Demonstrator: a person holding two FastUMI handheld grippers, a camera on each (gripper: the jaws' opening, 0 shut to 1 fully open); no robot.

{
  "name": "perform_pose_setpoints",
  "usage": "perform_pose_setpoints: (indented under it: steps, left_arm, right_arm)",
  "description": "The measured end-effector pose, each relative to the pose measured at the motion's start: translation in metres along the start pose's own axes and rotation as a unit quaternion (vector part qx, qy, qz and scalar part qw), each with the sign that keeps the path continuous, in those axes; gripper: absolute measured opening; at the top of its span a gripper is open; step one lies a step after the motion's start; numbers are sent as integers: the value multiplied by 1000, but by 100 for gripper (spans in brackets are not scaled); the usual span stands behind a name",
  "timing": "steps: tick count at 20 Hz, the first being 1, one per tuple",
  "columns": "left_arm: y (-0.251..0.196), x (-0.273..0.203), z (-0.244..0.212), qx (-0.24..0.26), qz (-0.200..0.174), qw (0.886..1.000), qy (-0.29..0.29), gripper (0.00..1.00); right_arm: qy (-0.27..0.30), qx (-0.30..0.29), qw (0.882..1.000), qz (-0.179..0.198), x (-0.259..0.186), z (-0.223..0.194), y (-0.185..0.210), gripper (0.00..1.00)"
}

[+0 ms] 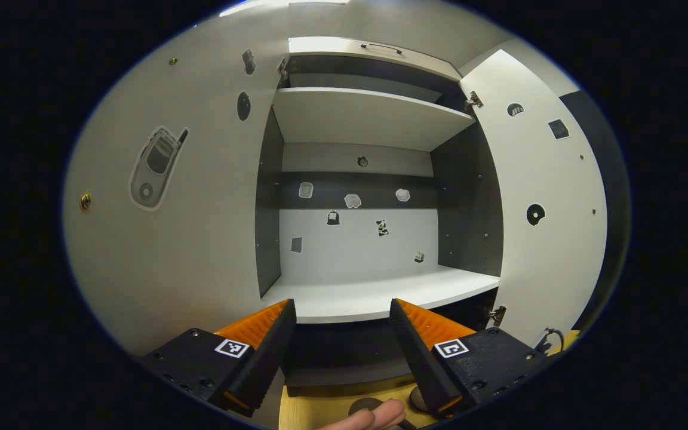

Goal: Grab one shoe with the right hand and put it into the shoe cabinet, grab the other shoe with the left hand and put it into the shoe cabinet; then close the right door with the right hand and the left door with the left hand.

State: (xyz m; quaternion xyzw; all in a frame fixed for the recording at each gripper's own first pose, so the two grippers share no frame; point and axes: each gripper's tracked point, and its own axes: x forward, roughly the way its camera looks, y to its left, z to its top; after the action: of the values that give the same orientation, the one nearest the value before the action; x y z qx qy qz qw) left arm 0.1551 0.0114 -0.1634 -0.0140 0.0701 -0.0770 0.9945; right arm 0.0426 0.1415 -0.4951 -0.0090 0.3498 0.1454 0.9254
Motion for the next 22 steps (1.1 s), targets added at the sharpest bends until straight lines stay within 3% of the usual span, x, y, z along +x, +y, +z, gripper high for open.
perform_pose_setpoints:
  steps: [7,10,14,18,22]
  left_arm:
    - [6,2,3,-9,-4,1000,-2,97]
    - [3,1,2,-12,-8,1000,0,95]
    - [-1,-1,3,-13,-13,1000,-2,95]
    - [-4,-4,5,-15,-11,1000,-5,95]
    - [-14,-11,9,-23,-23,999,-10,95]
  right_arm:
    - [-121,-27,992,-8,-67,135,0,1]
    - [-179,-37,983,-18,-95,196,-7,0]
    - [-239,-83,966,-58,-122,272,-14,1]
    - [-288,-96,949,-80,-125,354,-17,1]
    - [-300,-92,945,-91,-105,414,-17,1]
